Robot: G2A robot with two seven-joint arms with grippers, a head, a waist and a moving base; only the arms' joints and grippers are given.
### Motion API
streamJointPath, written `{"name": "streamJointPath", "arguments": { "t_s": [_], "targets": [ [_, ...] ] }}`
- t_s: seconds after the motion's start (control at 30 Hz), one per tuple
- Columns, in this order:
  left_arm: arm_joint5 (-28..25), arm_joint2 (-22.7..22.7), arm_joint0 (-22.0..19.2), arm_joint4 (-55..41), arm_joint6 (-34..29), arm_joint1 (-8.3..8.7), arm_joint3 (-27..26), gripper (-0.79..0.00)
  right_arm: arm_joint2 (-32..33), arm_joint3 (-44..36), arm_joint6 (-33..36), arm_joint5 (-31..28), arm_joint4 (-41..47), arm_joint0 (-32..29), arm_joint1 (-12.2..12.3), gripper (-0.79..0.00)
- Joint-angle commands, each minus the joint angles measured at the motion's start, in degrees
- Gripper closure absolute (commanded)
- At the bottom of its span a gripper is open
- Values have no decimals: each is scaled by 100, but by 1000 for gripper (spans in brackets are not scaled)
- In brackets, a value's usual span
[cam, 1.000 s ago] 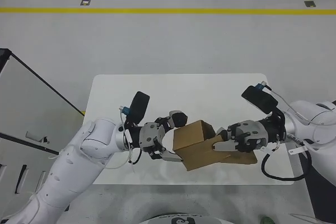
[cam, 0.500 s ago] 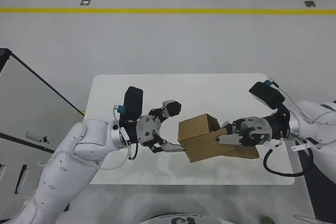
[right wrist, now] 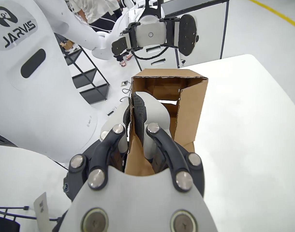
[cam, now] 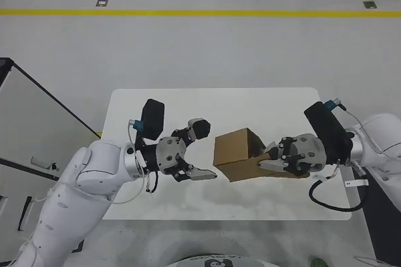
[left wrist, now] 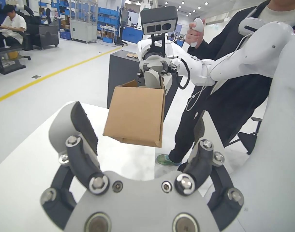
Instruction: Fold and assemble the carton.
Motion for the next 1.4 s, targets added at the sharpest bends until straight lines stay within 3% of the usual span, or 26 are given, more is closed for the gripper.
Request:
{"name": "streamJointPath", "arguments": {
  "t_s": [0.0,0.17,0.3,0.47,0.87,1.13,1.37],
  "targets": [
    [183,-26,-29,-419,-198,17,4,-785,37,-28,-125,-126,-129,-59,21,0],
    [342,-49,-67,-601,-415,34,-1,-785,124,-57,-359,-360,-380,-167,84,0],
    [285,-171,-97,-19,-132,20,4,-785,159,5,-417,-417,-335,-232,121,0],
    [80,-187,68,1086,825,-44,28,-785,174,106,-306,-249,-73,-245,133,0],
    [168,-200,86,1203,932,-53,44,-785,123,119,-306,-49,50,-231,115,0],
    [134,-114,114,2584,2574,-183,85,-785,100,203,-752,83,-96,-365,41,0],
    [601,4,74,4731,3946,-285,47,-785,55,338,-1210,46,12,-475,-40,0]
  ]
}}
